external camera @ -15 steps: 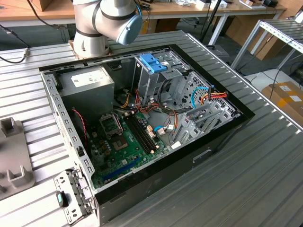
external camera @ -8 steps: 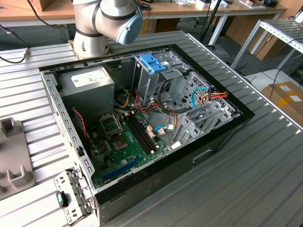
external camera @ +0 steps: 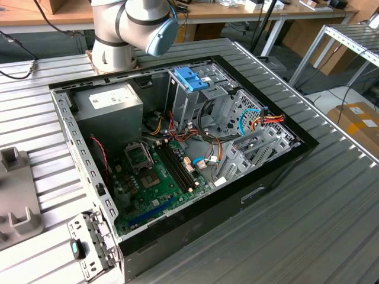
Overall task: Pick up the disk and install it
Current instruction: 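Pick up the disk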
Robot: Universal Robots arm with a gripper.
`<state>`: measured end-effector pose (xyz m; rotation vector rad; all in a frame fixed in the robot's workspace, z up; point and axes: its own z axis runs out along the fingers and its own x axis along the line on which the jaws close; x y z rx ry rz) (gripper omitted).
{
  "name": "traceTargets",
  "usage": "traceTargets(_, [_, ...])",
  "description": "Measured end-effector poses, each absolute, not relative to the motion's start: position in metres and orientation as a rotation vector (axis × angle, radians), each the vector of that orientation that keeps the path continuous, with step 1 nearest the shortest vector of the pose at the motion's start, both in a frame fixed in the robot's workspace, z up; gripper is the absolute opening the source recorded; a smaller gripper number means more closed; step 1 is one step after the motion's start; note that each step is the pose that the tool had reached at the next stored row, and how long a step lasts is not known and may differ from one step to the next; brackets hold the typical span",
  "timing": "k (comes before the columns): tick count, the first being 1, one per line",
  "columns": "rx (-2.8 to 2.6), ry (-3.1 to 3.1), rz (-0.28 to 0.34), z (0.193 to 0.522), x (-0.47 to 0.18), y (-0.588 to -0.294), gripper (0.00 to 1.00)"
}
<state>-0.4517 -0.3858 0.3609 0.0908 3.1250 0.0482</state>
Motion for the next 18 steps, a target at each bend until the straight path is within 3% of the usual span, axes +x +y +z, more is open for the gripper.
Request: traceTargets(18, [-0.218, 3.122, 0.049, 0.3609, -0.4517, -0.3858, 0.10])
